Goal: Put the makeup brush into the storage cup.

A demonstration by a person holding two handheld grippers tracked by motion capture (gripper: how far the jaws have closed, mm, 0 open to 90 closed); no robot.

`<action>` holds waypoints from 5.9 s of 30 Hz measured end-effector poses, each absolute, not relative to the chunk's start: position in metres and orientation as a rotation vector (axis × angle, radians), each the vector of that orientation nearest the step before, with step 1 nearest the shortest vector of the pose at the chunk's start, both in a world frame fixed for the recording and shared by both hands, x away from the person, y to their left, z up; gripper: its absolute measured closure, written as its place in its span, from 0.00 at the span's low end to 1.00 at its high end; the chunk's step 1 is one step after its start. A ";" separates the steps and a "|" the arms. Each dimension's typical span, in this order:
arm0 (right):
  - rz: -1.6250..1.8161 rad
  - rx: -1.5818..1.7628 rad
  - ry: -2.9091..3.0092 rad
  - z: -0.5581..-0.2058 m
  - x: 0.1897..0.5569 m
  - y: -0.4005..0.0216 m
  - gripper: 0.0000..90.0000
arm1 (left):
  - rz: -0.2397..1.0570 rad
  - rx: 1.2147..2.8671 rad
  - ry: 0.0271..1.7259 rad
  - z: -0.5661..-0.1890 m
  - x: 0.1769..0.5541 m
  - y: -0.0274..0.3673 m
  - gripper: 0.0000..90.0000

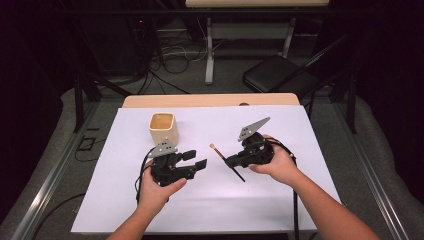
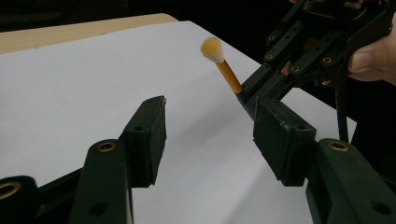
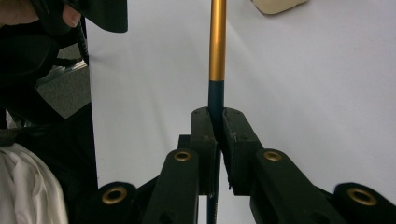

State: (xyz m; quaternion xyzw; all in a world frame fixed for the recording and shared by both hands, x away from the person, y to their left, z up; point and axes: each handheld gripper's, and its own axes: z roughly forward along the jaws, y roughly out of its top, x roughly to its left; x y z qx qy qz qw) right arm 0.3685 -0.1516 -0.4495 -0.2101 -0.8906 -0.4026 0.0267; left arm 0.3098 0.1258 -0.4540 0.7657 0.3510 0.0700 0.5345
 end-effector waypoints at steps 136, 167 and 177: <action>-1.822 -0.957 -2.281 -0.490 0.353 -0.152 0.93 | -0.038 1.618 0.927 -0.458 0.349 0.087 0.82; -1.792 -0.945 -2.304 -0.491 0.351 -0.149 0.93 | -0.031 1.658 0.922 -0.458 0.349 0.090 0.91; -1.771 -0.923 -2.326 -0.491 0.351 -0.148 0.93 | -0.039 1.678 0.920 -0.457 0.349 0.092 0.91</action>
